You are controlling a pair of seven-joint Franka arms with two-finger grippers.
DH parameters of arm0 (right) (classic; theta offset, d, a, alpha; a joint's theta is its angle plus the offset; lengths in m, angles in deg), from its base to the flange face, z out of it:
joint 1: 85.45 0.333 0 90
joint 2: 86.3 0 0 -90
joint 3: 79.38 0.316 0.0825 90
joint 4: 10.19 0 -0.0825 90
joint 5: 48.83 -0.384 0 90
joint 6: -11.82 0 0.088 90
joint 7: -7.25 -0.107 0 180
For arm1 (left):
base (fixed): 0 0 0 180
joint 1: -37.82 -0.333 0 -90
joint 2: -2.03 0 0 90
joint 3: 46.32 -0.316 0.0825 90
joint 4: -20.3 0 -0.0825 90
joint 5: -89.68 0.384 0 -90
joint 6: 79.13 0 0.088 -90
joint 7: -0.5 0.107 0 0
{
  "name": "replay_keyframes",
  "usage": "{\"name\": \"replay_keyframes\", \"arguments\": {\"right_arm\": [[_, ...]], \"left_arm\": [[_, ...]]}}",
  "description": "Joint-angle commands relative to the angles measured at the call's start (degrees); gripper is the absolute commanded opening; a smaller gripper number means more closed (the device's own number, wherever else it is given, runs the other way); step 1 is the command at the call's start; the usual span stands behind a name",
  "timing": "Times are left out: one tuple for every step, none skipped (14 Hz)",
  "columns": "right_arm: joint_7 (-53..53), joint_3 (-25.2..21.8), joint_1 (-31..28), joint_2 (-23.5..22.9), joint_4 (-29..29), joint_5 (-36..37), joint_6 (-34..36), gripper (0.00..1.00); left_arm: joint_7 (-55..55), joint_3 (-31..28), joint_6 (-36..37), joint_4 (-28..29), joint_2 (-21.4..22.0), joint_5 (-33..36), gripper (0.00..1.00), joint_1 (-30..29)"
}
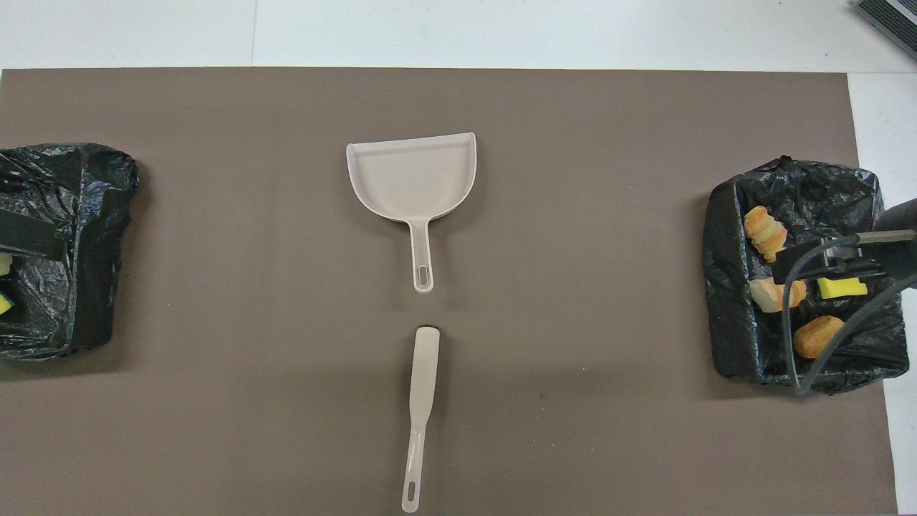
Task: Sweep and dump trash in bin
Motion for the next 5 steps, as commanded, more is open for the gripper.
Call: {"name": "replay_keyframes", "arguments": {"right_arm": [[-0.82,0.17,-0.42,1.02,-1.20,-1.21,-1.13,1.00],[-0.82,0.08,-0.42,1.02,-1.20,-1.21,-1.13,1.00],[-0.74,0.08,-0.42,1.02,-1.20,-1.21,-1.13,1.00],[-0.65,0.08,-0.42,1.02,-1.20,-1.21,-1.04,1.00],[-0.65,0.08,-0.42,1.02,-1.20,-1.21,-0.95,1.00]], "left_arm": [[0.21,0.29,0.35,2.13,1.72,-0.39,1.00,-0.98],[0.39,0.29,0.53,2.13,1.81,-0.48,1.00,-0.98],[0.48,0.20,0.36,2.48,1.98,-0.83,1.00,-0.98],[0.48,0.20,0.27,2.74,2.16,-0.83,1.00,-0.98],[0.48,0.20,0.36,2.83,2.16,-0.83,1.00,-0.98]]}}
